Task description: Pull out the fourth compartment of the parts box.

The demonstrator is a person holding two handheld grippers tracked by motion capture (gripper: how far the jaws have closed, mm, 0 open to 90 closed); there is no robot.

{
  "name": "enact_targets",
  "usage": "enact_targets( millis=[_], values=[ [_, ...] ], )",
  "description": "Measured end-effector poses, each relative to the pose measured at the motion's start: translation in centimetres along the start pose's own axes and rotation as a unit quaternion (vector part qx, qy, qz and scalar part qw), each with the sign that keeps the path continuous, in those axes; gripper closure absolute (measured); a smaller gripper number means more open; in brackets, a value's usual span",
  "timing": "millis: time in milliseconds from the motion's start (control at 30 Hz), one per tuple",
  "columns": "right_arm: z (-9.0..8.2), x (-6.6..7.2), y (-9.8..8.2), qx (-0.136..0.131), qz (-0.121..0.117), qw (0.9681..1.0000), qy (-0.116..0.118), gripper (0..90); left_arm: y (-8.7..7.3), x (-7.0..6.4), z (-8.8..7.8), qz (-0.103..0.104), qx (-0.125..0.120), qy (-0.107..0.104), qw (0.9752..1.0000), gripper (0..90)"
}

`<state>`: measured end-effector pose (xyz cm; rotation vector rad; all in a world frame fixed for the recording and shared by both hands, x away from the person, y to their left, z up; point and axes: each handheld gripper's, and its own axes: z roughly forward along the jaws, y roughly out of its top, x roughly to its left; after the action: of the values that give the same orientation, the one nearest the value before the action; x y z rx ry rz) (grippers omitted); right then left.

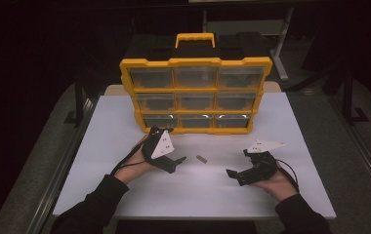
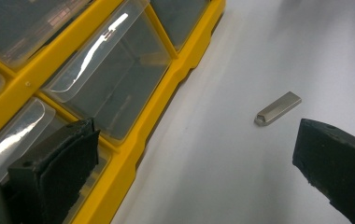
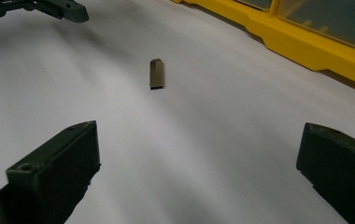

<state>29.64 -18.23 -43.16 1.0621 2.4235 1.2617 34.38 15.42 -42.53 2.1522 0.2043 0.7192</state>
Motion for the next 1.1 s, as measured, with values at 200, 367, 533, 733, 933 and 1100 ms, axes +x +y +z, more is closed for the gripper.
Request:
enact_targets(
  millis=[200, 367, 533, 733, 933, 1100],
  values=[
    [0.0, 0.0, 0.0, 0.001, -0.001, 1.0, 0.0, 0.0, 0.0, -0.1, 0.0, 0.013, 0.003, 0.009, 0.9999, 0.0],
    [0.0, 0.0, 0.0, 0.001, -0.001, 1.0, 0.0, 0.0, 0.0, -0.3, 0.0, 0.026, 0.008, 0.013, 0.9995, 0.0],
    [0.0, 0.0, 0.0, 0.001, -0.001, 1.0, 0.0, 0.0, 0.0, -0.5, 0.0, 0.041, 0.012, 0.019, 0.9989, 0.2],
    [0.0, 0.0, 0.0, 0.001, -0.001, 1.0, 0.0, 0.0, 0.0, -0.7, 0.0, 0.06, 0.014, 0.03, 0.9976, 0.2],
    [0.0, 0.0, 0.0, 0.002, -0.001, 1.0, 0.0, 0.0, 0.0, -0.9, -0.1, 0.082, 0.018, 0.042, 0.9956, 0.2],
    [0.0, 0.0, 0.0, 0.002, -0.001, 1.0, 0.0, 0.0, 0.0, -1.1, -0.1, 0.098, 0.022, 0.05, 0.9937, 0.2]
  ],
)
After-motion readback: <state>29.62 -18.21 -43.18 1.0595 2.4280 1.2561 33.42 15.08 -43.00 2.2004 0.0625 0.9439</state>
